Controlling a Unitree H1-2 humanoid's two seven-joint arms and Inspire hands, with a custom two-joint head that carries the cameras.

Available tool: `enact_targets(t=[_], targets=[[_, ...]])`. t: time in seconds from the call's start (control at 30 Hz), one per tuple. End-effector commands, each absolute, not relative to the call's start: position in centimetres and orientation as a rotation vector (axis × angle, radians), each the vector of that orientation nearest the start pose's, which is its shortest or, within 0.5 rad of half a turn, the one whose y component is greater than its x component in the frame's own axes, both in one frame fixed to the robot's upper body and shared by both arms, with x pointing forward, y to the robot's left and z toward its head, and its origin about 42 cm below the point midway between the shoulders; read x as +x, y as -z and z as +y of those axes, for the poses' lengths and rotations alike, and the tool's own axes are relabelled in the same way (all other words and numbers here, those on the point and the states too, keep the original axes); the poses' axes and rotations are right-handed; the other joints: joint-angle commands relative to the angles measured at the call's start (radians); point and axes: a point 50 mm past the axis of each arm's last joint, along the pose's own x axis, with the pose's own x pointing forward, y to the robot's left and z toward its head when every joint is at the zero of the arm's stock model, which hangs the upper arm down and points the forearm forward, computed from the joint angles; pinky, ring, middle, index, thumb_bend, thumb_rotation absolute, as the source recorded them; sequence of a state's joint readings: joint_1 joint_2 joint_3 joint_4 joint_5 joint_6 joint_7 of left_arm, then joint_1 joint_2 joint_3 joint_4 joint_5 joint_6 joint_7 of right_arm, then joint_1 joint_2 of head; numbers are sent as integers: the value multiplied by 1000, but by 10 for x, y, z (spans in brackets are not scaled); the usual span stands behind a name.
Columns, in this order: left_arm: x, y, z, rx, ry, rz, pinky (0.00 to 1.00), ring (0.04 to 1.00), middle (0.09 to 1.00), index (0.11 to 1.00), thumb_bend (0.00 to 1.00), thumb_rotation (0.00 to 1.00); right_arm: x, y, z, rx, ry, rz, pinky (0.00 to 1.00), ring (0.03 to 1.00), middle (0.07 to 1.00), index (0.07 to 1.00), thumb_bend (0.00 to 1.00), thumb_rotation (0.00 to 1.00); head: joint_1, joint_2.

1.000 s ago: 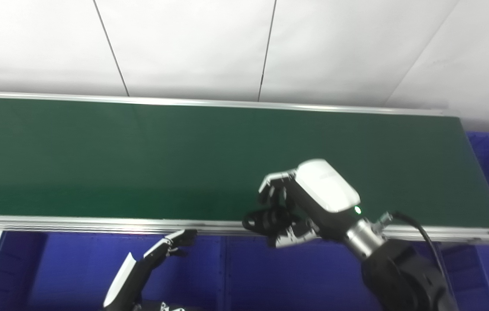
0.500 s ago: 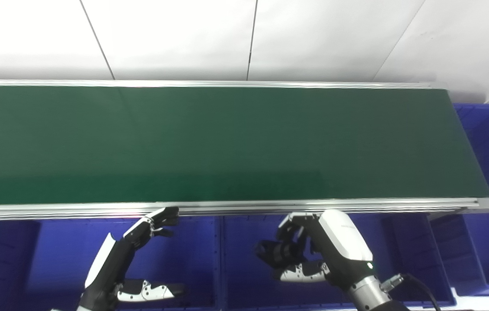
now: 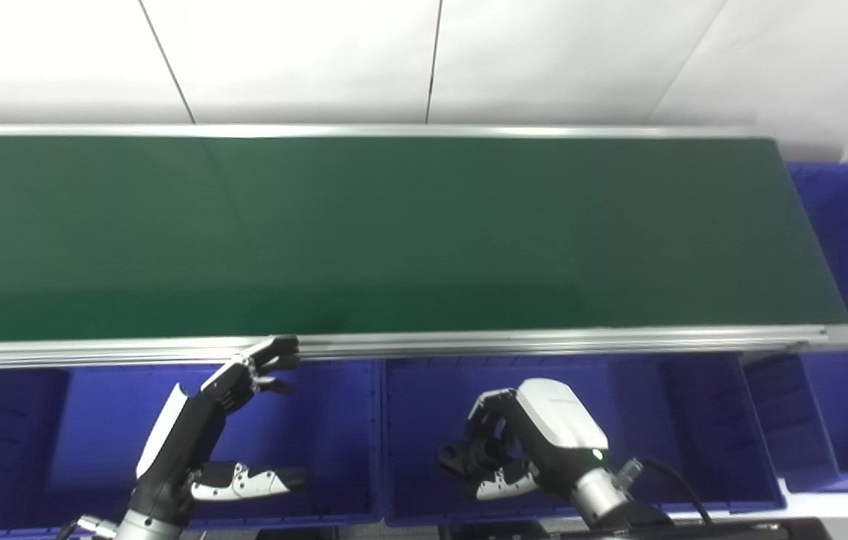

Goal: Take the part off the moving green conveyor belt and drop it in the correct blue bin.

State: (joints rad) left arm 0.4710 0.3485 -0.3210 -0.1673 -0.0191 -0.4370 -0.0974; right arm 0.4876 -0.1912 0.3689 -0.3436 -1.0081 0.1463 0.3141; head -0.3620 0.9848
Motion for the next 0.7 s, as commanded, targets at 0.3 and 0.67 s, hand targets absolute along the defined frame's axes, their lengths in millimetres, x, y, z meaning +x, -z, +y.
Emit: enact_targets(t=[0.3,0.67], targets=[[99,-80,240,121,434,-110,651,781,831,818,730,296,96,-96,-183,-1111,-577,275,1000,963,943,905,693,883,-1,4],[97,-80,242,119,439,-108,689,803,836,816,743,293,59,-115,-181,-524,-378,99,734,844,898,919,656,560,19,-7]])
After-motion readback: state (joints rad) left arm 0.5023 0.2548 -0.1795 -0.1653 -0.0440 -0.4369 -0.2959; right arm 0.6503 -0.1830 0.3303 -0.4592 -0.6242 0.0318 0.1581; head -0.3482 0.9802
